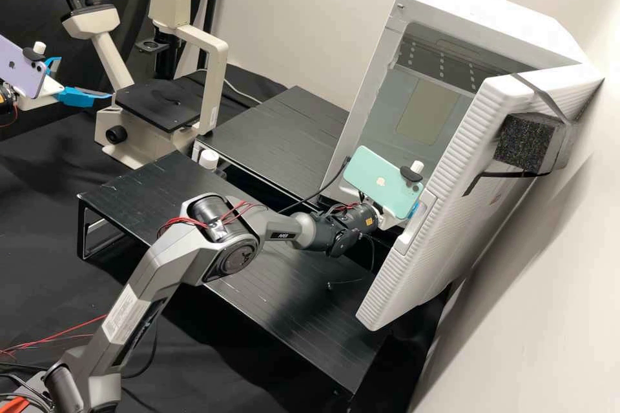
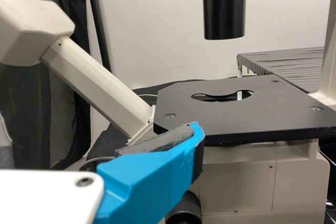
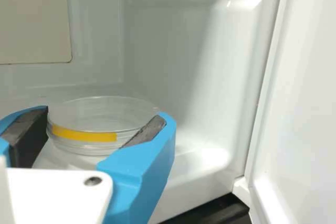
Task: Return the petri dish to the incubator.
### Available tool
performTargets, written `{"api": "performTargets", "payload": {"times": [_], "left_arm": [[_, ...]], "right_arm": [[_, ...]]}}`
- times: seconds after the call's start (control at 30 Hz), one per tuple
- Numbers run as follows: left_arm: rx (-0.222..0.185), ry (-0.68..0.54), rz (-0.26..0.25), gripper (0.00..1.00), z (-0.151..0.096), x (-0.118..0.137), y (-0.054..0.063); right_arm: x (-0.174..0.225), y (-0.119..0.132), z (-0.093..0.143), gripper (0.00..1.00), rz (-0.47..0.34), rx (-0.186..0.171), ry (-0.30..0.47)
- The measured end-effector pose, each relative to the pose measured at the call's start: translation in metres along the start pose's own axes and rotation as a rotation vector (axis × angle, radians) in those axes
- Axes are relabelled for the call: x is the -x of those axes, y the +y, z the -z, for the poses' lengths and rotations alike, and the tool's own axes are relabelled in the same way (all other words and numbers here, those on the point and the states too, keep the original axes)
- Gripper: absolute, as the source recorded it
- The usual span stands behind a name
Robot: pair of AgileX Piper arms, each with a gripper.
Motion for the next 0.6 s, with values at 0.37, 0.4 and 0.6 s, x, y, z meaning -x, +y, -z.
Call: {"api": "performTargets", "payload": {"times": [0.37,0.4,0.6], "left_arm": [[0.000,0.000,0.000,1.00,0.000,0.000,0.000],[0.000,0.000,0.000,1.00,0.000,0.000,0.000],[0.000,0.000,0.000,1.00,0.000,0.000,0.000]], "right_arm": [[-0.010,-0.010,0.018,0.00,0.033,0.002,0.019],[-0.011,-0.011,0.019,0.00,0.033,0.002,0.023],[-0.018,-0.023,0.019,0.00,0.065,0.010,0.012]]}}
